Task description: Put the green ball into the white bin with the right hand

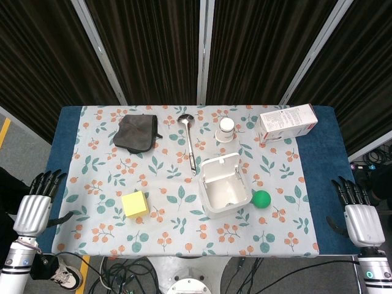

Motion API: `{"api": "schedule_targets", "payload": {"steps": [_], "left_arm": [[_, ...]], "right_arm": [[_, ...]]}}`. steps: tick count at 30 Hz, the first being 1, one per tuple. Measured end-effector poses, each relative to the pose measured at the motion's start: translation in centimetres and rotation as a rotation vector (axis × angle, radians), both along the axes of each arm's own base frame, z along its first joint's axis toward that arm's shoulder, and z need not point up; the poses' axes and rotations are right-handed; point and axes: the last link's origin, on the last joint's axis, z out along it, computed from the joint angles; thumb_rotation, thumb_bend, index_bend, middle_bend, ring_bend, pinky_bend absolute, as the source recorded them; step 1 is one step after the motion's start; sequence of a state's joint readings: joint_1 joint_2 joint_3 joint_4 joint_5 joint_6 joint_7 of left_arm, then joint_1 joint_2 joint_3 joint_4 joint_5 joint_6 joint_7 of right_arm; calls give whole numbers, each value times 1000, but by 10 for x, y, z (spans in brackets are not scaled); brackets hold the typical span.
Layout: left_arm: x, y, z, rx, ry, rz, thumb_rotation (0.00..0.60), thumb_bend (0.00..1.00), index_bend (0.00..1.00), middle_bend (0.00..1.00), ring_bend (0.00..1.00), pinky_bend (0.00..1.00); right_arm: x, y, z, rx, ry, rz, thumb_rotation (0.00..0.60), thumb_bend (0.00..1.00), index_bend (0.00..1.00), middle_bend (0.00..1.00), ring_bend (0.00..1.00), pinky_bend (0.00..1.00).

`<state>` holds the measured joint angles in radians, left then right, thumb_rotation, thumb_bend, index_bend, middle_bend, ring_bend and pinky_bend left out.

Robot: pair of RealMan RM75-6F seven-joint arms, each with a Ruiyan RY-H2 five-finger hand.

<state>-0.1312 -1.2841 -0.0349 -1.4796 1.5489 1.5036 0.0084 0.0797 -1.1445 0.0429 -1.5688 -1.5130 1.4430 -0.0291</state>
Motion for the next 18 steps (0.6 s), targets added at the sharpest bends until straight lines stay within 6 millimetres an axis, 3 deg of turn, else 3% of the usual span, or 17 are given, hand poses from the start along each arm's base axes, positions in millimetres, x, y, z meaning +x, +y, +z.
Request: {"api": "schedule_targets", "payload": {"steps": [11,18], "left_arm": [[-1,0,1,-3,3,2,600,0,100,65,0,66],[-4,-1,-1,-13,1,-1,600,0,100,65,0,65]], "right_arm": [[2,-2,-7,35,4,9,600,147,0,0,0,0],[19,-10,-24,118,50,51,600,157,0,0,0,0]]}}
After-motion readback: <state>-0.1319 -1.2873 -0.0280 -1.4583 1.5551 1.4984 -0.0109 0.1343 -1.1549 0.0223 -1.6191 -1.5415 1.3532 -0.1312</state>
